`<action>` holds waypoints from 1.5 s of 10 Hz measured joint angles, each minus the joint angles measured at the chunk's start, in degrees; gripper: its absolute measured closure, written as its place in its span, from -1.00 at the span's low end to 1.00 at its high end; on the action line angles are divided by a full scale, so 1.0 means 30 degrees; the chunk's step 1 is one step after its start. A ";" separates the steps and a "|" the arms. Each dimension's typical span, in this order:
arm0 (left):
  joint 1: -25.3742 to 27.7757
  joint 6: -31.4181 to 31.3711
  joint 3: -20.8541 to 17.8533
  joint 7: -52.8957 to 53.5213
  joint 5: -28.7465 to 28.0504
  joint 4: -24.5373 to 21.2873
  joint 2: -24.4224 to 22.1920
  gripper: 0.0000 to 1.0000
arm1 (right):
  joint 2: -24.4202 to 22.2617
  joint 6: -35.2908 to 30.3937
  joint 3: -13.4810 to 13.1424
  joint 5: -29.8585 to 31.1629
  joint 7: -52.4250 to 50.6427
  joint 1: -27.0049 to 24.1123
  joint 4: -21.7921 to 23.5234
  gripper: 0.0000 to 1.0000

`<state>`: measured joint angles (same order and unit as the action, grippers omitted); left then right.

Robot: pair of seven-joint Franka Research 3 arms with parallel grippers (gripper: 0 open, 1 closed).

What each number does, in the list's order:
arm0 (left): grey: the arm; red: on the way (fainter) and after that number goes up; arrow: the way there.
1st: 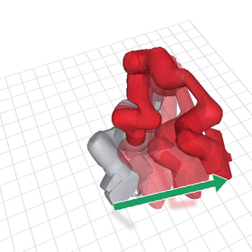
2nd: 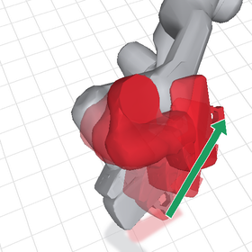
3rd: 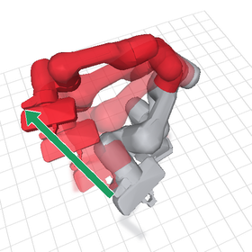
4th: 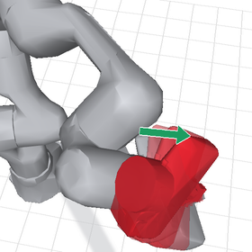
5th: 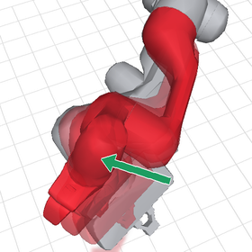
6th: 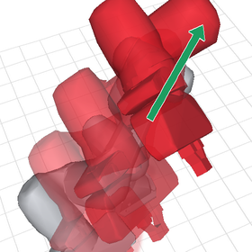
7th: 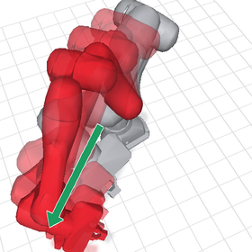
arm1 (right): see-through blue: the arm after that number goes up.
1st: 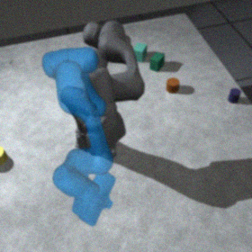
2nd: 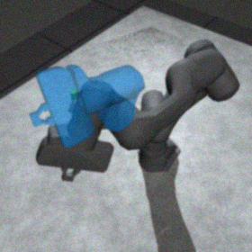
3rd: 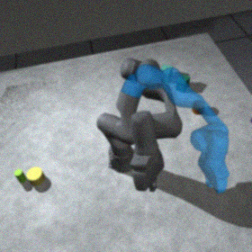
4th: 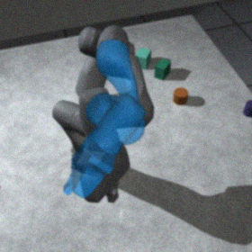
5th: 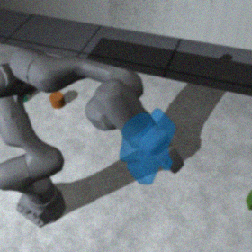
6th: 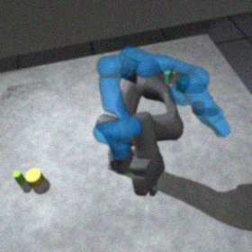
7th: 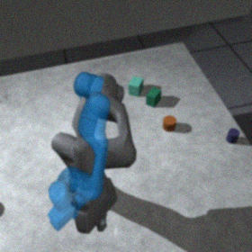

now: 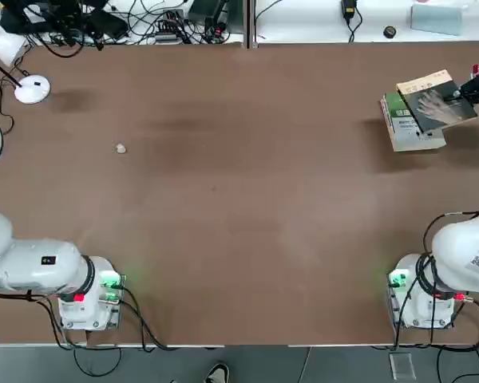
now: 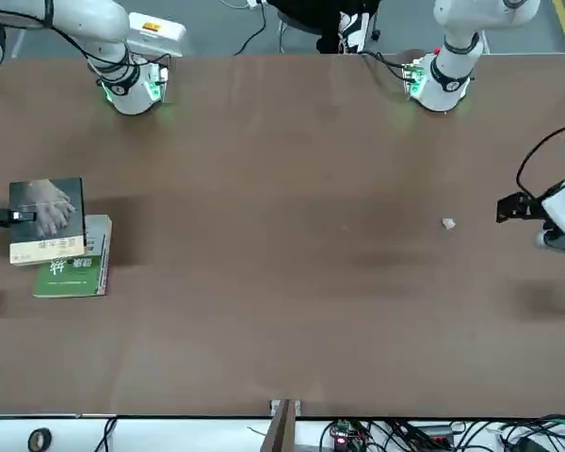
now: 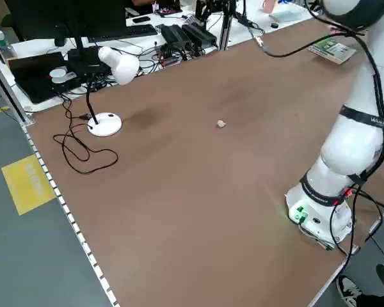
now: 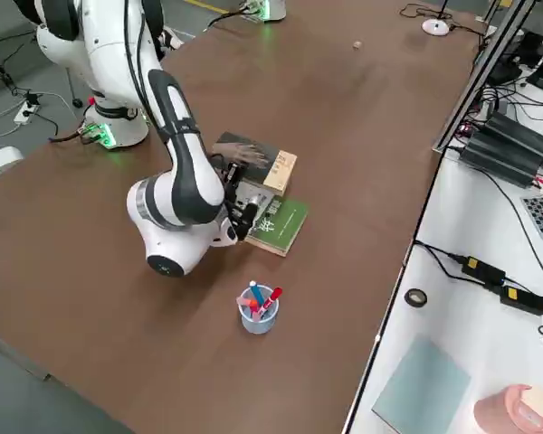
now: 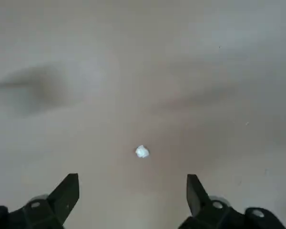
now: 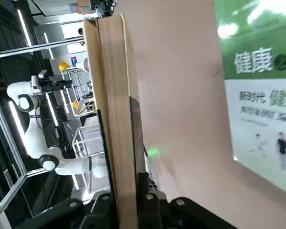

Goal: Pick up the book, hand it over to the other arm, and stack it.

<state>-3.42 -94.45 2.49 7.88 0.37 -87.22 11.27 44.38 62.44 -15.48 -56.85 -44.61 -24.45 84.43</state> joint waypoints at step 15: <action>-0.1235 0.0992 -0.0967 -0.2441 0.0455 -0.5929 -0.6806 -0.99 | 0.1926 0.3364 0.0828 0.1540 -0.1890 -0.1135 -0.2290 0.68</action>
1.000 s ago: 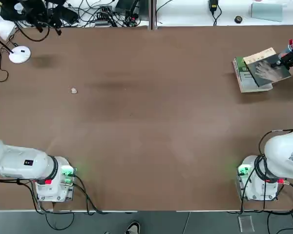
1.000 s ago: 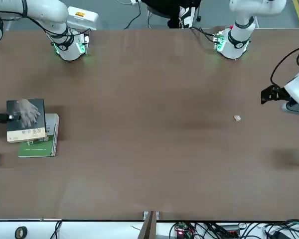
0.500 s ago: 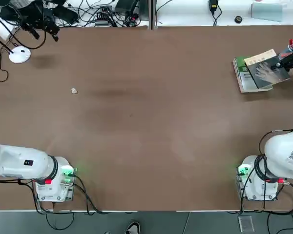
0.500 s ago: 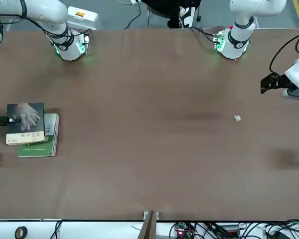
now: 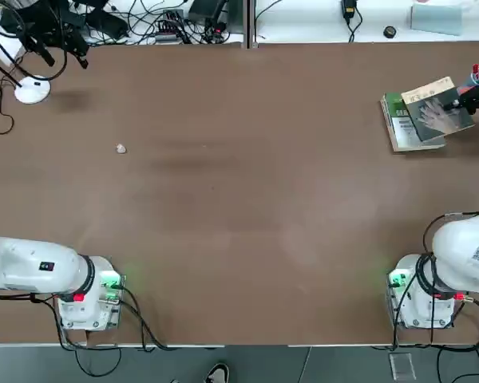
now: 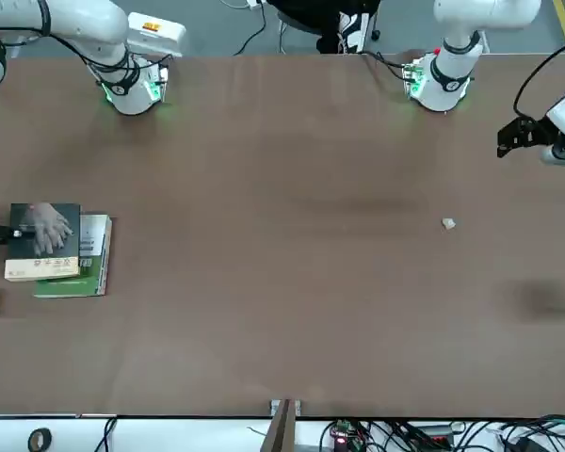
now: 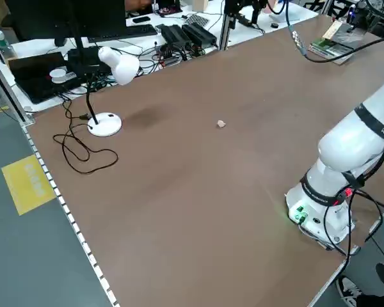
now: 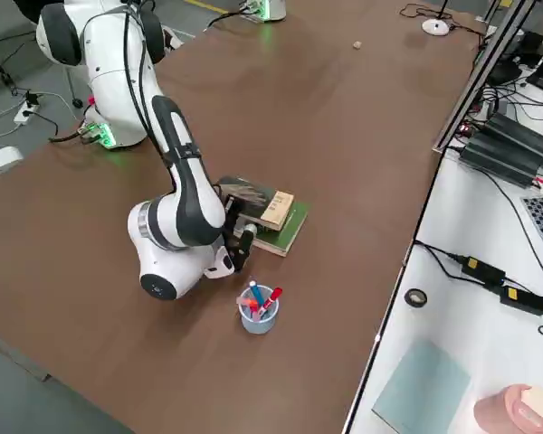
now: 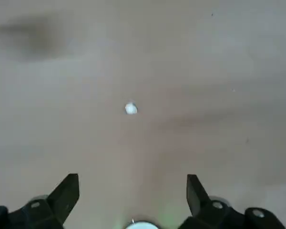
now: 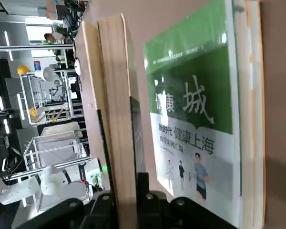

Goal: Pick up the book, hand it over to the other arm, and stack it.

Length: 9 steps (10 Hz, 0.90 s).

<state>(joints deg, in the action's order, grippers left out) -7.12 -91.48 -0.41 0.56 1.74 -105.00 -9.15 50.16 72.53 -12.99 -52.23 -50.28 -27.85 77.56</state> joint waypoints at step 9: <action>0.0078 0.0031 -0.0097 -0.0201 -0.0002 0.0105 0.0002 -0.99 | 0.0023 0.1752 -0.0203 0.0004 -0.0326 0.0369 0.0000 0.68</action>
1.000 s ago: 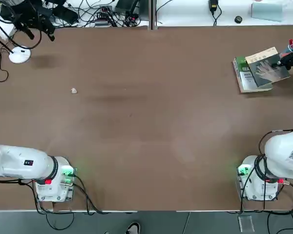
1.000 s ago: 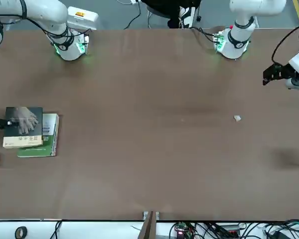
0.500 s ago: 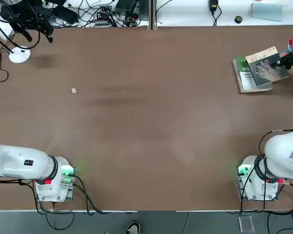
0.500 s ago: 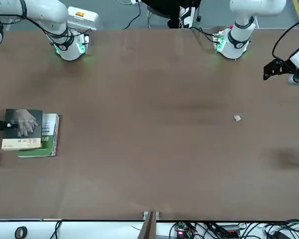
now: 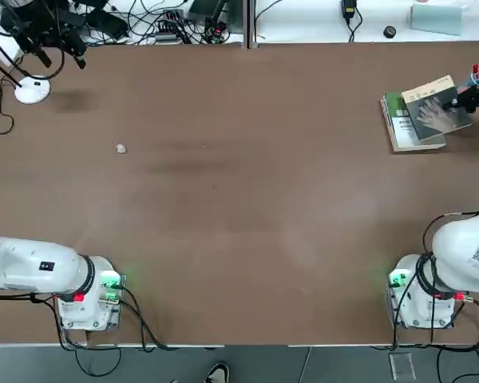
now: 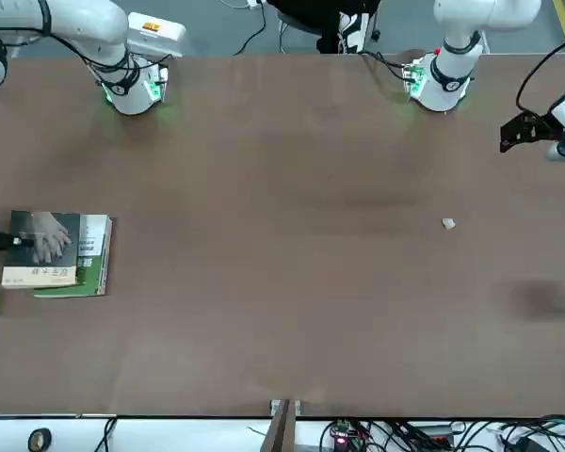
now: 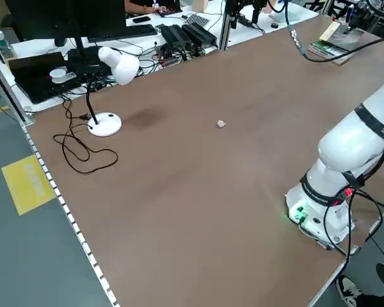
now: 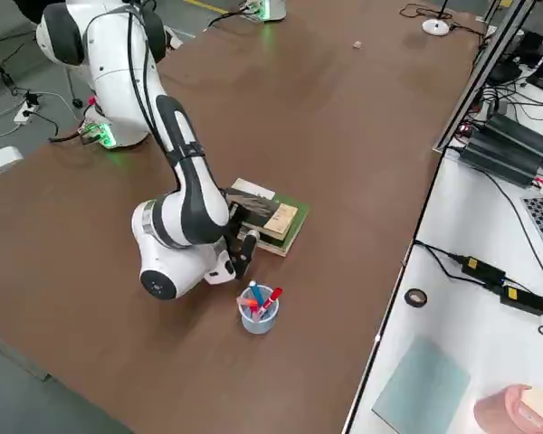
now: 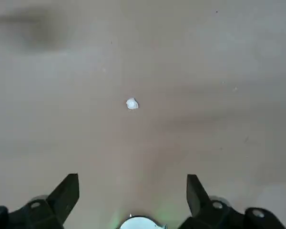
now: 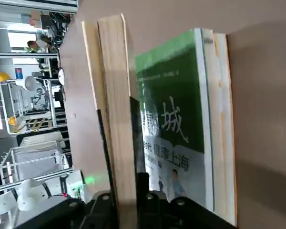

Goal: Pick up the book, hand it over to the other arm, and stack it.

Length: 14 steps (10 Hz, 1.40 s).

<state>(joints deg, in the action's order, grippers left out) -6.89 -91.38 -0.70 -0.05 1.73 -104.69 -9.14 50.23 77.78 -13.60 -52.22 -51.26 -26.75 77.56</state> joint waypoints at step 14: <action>0.0306 -0.0271 -0.0017 0.0009 -0.0004 0.0008 0.0001 -0.99 | 0.0370 -0.0160 -0.0805 -0.1690 0.0073 0.0486 0.1336 0.68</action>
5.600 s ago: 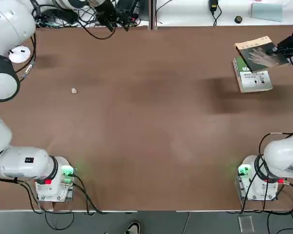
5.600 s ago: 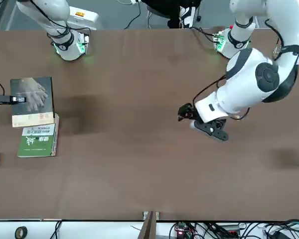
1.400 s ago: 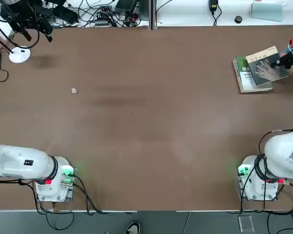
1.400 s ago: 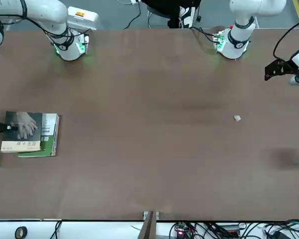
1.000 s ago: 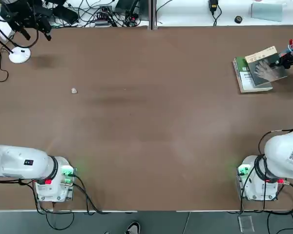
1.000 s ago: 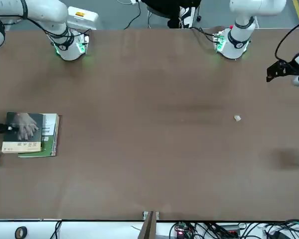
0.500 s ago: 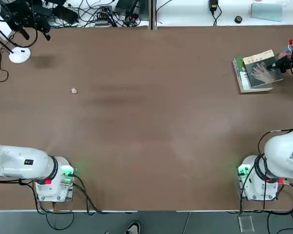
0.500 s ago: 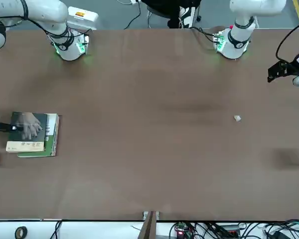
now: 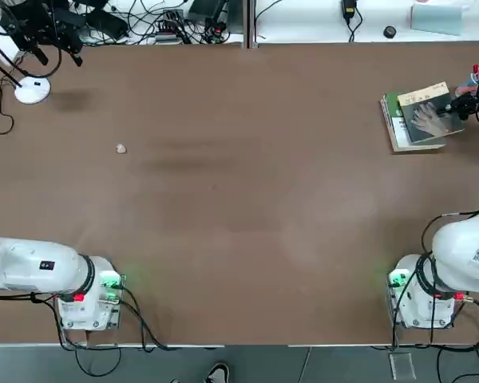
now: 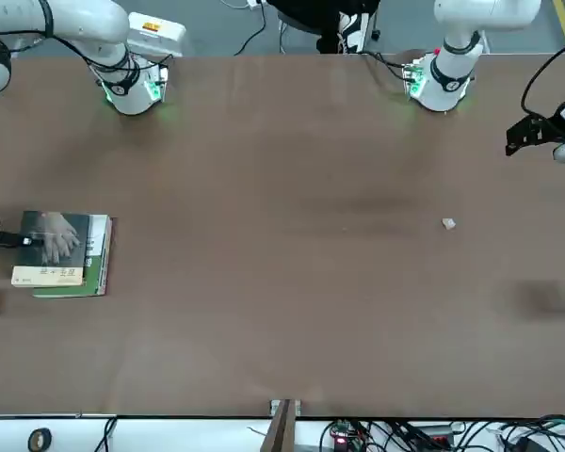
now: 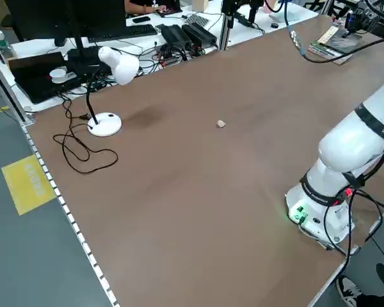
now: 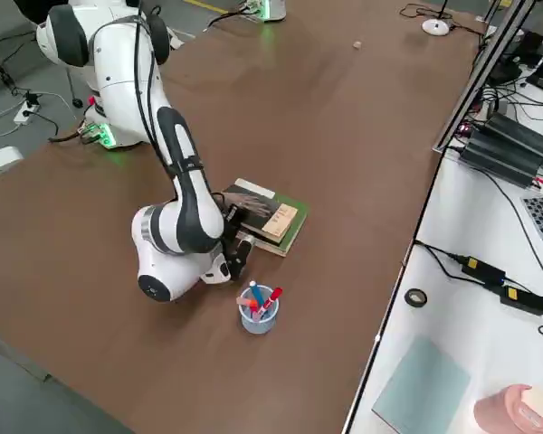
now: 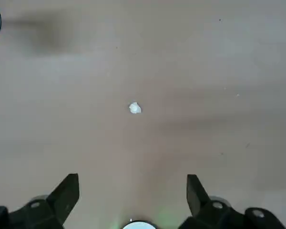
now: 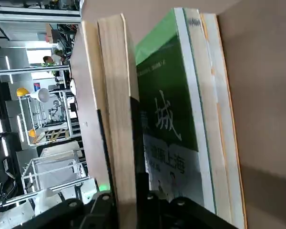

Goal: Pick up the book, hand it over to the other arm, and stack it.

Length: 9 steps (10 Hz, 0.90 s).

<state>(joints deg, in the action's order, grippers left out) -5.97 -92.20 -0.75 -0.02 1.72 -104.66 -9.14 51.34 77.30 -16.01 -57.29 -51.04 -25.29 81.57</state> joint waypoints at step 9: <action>-0.0001 0.0000 0.0006 0.0021 0.0000 0.0140 -0.0002 -0.99 | 0.0000 0.0450 -0.0225 -0.0730 -0.0003 0.0572 0.0125 0.68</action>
<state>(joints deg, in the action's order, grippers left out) -5.97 -92.20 -0.73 0.04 1.72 -104.24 -9.15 51.34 78.66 -16.69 -59.48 -51.05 -23.57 81.94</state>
